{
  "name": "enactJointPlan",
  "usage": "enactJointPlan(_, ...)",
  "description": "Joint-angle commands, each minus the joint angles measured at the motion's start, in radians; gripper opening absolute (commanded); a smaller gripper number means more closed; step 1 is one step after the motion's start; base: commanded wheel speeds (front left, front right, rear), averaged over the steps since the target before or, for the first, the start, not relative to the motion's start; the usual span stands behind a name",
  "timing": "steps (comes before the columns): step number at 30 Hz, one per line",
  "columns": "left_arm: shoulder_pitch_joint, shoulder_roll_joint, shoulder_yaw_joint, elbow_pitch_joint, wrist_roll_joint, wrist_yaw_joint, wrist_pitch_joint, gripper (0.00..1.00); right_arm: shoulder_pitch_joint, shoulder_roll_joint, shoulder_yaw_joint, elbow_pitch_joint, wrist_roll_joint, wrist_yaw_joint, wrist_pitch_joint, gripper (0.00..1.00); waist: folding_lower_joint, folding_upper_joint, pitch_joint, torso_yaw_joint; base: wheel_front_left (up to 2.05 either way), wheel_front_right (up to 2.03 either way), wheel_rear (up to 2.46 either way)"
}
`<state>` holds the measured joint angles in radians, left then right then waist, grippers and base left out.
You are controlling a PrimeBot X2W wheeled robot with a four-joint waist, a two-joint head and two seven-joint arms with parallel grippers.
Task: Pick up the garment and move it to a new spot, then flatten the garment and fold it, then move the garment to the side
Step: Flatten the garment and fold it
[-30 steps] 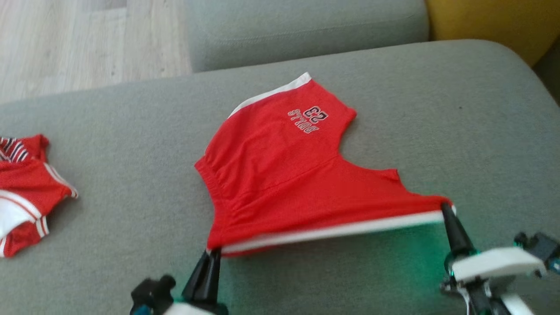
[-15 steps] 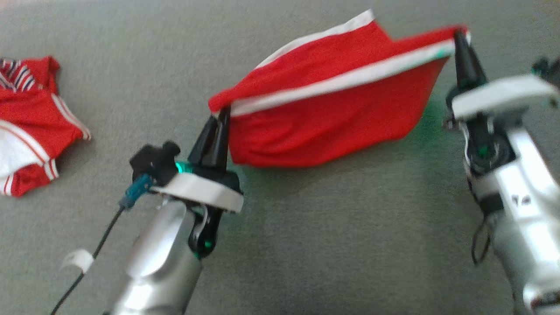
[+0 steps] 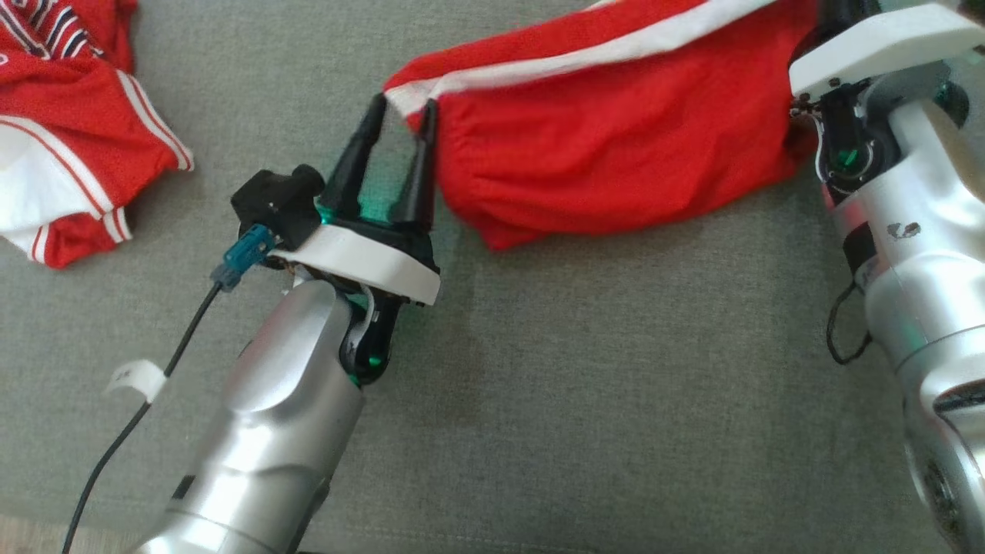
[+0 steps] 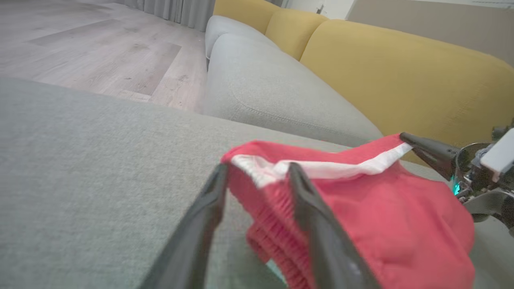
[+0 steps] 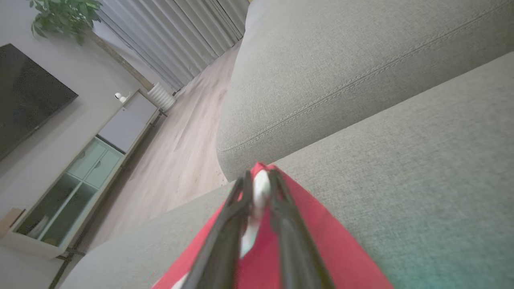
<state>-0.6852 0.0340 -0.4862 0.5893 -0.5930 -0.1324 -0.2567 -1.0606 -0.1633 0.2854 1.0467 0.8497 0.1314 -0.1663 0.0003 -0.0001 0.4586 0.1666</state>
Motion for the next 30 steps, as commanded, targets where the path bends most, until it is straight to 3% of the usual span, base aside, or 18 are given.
enactJointPlan(1,-0.017,0.016,0.029,-0.019,0.005,0.002,-0.005,1.00,-0.034,0.023,0.016,-0.008,-0.021,-0.001,-0.031,1.00,-0.0003,0.0001,0.002,0.005,0.00,0.00,0.00)
enactJointPlan(7,0.048,0.016,0.122,-0.021,0.072,0.005,-0.005,1.00,-0.040,-0.017,0.082,0.035,-0.162,-0.001,-0.090,1.00,-0.0003,0.0001,-0.022,-0.007,0.00,0.00,0.00)
enactJointPlan(12,0.130,0.016,0.180,-0.077,0.181,0.053,-0.005,1.00,-0.006,-0.076,0.090,0.021,-0.332,-0.001,-0.095,1.00,-0.0003,0.0001,-0.048,-0.010,0.00,0.00,0.00)
enactJointPlan(16,0.208,0.016,0.184,-0.120,0.183,0.079,-0.005,1.00,0.070,-0.087,0.082,0.075,-0.473,-0.001,-0.095,1.00,-0.0003,0.0001,-0.071,-0.002,0.00,0.00,0.00)
enactJointPlan(27,0.260,0.016,0.187,-0.132,0.190,0.091,-0.005,1.00,0.140,-0.046,0.079,0.214,-0.519,-0.001,-0.024,1.00,-0.0003,0.0001,-0.083,0.015,0.00,0.00,0.00)
enactJointPlan(28,0.263,0.016,0.188,-0.132,0.190,0.093,-0.005,1.00,0.146,-0.039,0.074,0.217,-0.508,-0.001,-0.010,0.44,-0.0003,0.0001,-0.085,0.016,0.00,0.00,0.00)
enactJointPlan(29,0.265,0.016,0.191,-0.131,0.190,0.093,-0.005,1.00,0.152,-0.033,0.067,0.220,-0.494,-0.001,0.000,0.05,-0.0003,0.0001,-0.087,0.016,0.00,0.00,0.00)
enactJointPlan(30,0.267,0.016,0.193,-0.130,0.192,0.093,-0.005,1.00,0.157,-0.030,0.060,0.221,-0.482,-0.001,0.007,0.00,-0.0003,0.0001,-0.090,0.016,0.00,0.00,0.00)
